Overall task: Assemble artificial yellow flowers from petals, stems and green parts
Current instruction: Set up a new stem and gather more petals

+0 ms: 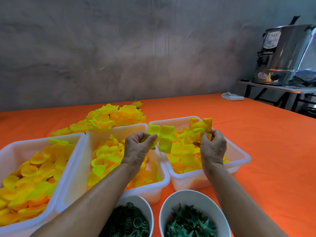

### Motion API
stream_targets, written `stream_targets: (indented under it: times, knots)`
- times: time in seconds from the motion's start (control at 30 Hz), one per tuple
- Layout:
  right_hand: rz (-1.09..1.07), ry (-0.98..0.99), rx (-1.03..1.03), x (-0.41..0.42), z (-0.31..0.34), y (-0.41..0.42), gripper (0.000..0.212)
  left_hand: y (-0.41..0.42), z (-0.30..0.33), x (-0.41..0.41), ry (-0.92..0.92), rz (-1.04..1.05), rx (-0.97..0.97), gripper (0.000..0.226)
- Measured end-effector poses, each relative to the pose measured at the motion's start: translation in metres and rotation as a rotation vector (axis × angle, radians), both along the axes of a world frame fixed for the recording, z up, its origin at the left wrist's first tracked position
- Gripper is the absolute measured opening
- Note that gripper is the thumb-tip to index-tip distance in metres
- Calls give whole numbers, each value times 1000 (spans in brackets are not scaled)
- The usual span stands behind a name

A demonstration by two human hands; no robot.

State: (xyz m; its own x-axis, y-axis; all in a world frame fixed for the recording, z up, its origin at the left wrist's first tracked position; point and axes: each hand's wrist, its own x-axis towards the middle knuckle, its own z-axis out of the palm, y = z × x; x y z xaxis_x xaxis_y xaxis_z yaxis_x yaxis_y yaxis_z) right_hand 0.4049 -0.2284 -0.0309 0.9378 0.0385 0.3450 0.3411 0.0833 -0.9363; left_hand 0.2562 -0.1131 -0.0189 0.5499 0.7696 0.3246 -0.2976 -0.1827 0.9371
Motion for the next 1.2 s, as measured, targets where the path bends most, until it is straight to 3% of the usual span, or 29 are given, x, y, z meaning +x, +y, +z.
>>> stream_targets:
  times: [0.27, 0.5, 0.77, 1.03, 1.2]
  knots:
    - [-11, -31, 52, -2, 3, -1, 7, -6, -1, 3, 97, -84, 133, 17]
    - [37, -55, 83, -7, 4, -3, 6, -11, -1, 3, 123, -165, 205, 5]
    - [70, -41, 95, -8, 5, -2, 7, -14, 5, 1, 146, -155, 225, 31]
    - [85, -51, 77, -10, 5, -3, 8, -15, 3, 2, 141, -220, 185, 21]
    - [33, -63, 84, -11, 8, -4, 7, -20, 4, 3, 192, -323, 223, 45]
